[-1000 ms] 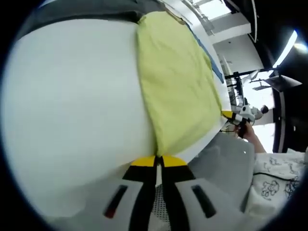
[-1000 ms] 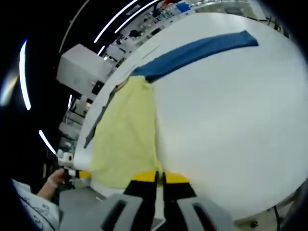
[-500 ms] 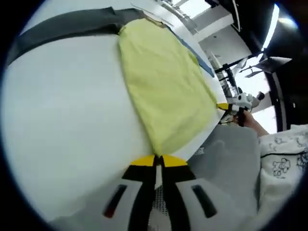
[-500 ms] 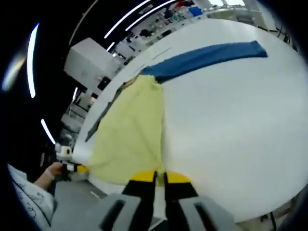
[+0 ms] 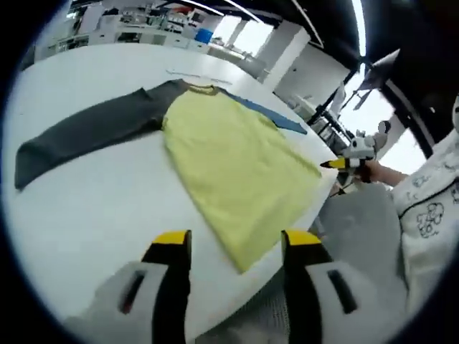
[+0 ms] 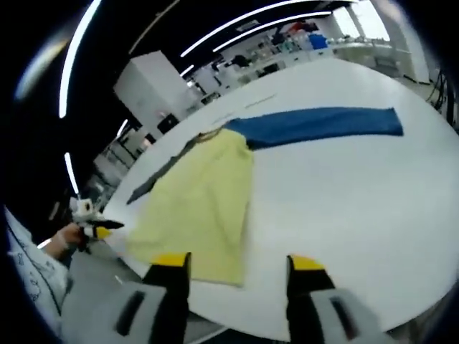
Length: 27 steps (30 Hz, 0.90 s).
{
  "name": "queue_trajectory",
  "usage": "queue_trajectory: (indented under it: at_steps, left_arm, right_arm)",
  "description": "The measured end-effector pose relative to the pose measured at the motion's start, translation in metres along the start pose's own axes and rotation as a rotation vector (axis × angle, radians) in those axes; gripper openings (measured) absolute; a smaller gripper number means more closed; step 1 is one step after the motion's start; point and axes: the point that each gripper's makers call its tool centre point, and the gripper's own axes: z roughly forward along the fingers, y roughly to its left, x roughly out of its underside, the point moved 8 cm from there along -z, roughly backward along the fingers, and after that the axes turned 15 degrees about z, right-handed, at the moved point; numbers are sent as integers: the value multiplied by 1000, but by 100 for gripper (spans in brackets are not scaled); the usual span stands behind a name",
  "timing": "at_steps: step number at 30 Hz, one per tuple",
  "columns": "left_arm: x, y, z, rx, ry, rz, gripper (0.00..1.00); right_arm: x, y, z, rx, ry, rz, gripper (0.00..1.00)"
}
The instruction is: Fold the garment on the visible template until the final outline fits inside the template.
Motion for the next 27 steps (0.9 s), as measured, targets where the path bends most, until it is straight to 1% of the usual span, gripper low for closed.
queue_trajectory:
  at_steps: [2, 3, 4, 5, 6, 7, 8, 9, 11, 12, 13, 14, 16, 18, 20, 21, 23, 24, 26, 27]
  left_arm:
    - [-6, 1, -1, -31, -48, 32, 65]
    - [-8, 3, -2, -51, -54, 51, 69]
    - [-10, 2, -3, -73, -60, 76, 74]
    - [-12, 2, -3, -85, -74, 97, 82]
    - [-15, 1, -2, -108, -98, 110, 88]
    - [-15, 1, -2, -116, -101, 108, 92]
    - [-17, -1, -2, -134, -118, 107, 98]
    - [-18, 0, -3, -147, -136, 103, 98]
    - [-20, 0, -3, -161, -163, 90, 99]
    - [-21, 0, -3, -166, -185, 91, 99]
    - [-22, 0, -2, -168, -194, 97, 99]
    - [-22, -2, -3, -174, -196, 104, 99]
    - [-23, -4, -2, -187, -193, 115, 99]
    - [-26, -4, -1, -207, -188, 117, 99]
    - [-27, -4, -1, -208, -197, 118, 99]
    - [-28, -3, -1, -209, -199, 120, 99]
    - [-28, -2, 0, -218, -185, 131, 98]
    - [-30, -2, -1, -226, -193, 140, 98]
    - [-33, -2, -1, -242, -217, 124, 96]
    - [-35, -3, -1, -247, -227, 120, 95]
  right_arm:
    - [-4, 4, 1, -6, -20, -14, 69]
    - [-7, 4, 1, -1, -30, -26, 73]
    - [-11, 3, 2, 8, -45, -49, 79]
    - [-14, 3, 2, 10, -50, -58, 85]
    - [-18, 2, 3, 16, -57, -70, 91]
    - [-22, 1, 3, 21, -66, -83, 100]
    - [-25, -1, 4, 31, -73, -101, 100]
    - [-30, -3, 4, 46, -62, -118, 100]
    - [-39, -9, 3, 69, -62, -135, 100]
    - [-46, -11, 3, 75, -74, -144, 100]
    - [-51, -14, 2, 81, -82, -147, 100]
    - [-58, -16, 1, 100, -91, -138, 100]
    - [-67, -17, -1, 103, -116, -131, 100]
    - [-80, -24, -3, 116, -130, -113, 100]
    - [-86, -30, -3, 121, -122, -115, 100]
    - [-94, -43, -4, 159, -109, -141, 100]
    - [-100, -48, -6, 184, -116, -153, 100]
    - [-104, -51, -7, 194, -123, -151, 100]
    - [-121, -65, -10, 225, -160, -153, 100]
    - [-124, -68, -10, 232, -165, -153, 98]
